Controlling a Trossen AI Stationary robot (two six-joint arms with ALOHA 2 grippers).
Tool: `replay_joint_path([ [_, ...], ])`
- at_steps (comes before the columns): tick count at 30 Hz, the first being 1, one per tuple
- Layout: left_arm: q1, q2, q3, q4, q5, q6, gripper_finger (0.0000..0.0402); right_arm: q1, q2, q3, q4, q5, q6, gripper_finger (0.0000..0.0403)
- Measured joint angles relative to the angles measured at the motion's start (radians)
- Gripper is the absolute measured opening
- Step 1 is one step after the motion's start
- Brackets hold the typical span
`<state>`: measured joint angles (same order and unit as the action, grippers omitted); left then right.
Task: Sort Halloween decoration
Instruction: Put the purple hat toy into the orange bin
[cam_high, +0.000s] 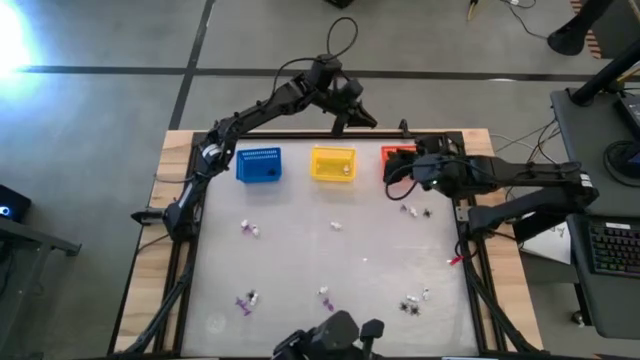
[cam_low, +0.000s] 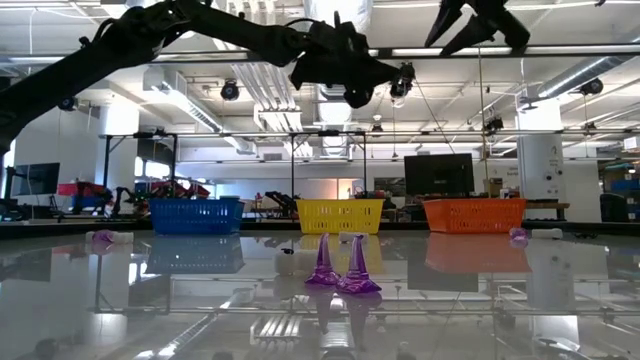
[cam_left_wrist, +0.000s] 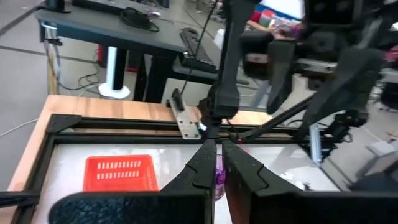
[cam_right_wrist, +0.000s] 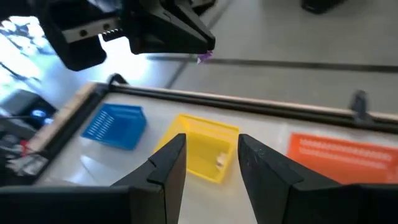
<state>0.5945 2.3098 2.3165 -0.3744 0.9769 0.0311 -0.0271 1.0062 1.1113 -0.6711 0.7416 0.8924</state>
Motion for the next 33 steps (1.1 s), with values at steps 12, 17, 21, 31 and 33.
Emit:
replay_joint_path([
  [12, 0.002, -0.004, 0.000, 0.109, 0.104, -0.086, 0.0000, -0.200, -0.181, -0.324, 0.546, -0.294, -0.198, 0.0137],
  [17, 0.002, -0.005, 0.000, 0.181, 0.115, -0.184, 0.0000, -0.291, -0.170, -0.360, 0.651, -0.438, -0.253, 0.0137],
  [21, 0.001, -0.005, 0.000, 0.197, 0.115, -0.232, 0.0000, -0.342, -0.145, -0.361, 0.746, -0.568, -0.309, 0.0137],
  [31, 0.001, -0.005, 0.000, 0.213, 0.107, -0.356, 0.0000, -0.426, -0.108, -0.355, 0.830, -0.682, -0.300, 0.0137],
  [33, 0.001, -0.005, 0.000, 0.217, 0.107, -0.364, 0.0000, -0.431, -0.098, -0.355, 0.856, -0.691, -0.279, 0.0137],
])
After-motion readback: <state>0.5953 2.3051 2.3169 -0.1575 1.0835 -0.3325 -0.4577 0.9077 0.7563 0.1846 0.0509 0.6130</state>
